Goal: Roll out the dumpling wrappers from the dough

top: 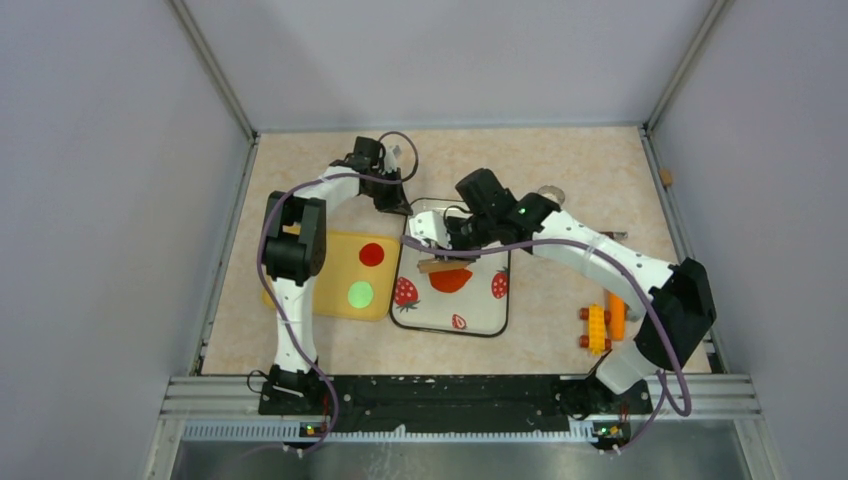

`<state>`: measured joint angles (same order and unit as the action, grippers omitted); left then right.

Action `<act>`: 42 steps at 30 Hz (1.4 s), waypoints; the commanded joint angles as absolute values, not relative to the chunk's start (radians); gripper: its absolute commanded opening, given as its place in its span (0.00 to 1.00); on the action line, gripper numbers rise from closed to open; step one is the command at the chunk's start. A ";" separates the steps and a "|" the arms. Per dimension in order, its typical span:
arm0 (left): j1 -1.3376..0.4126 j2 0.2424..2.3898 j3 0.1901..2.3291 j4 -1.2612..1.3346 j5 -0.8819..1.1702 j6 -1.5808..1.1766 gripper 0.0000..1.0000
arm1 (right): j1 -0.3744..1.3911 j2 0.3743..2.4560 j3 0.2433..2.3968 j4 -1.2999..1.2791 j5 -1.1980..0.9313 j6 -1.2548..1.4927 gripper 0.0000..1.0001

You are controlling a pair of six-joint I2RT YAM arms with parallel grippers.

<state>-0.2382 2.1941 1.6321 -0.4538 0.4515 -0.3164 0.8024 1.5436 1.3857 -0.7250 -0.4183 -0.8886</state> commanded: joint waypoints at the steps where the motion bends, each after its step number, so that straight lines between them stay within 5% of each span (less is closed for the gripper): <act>1: -0.218 2.188 1.596 -0.491 0.360 -0.279 0.00 | 0.802 1.573 1.279 -0.540 -0.426 -0.903 0.00; 13: -0.216 2.198 1.617 -0.490 0.364 -0.279 0.00 | 0.839 1.617 1.181 -0.813 -0.564 -0.917 0.00; 42: -0.216 2.191 1.618 -0.496 0.351 -0.273 0.00 | 0.846 1.561 1.094 -0.853 -0.629 -0.806 0.00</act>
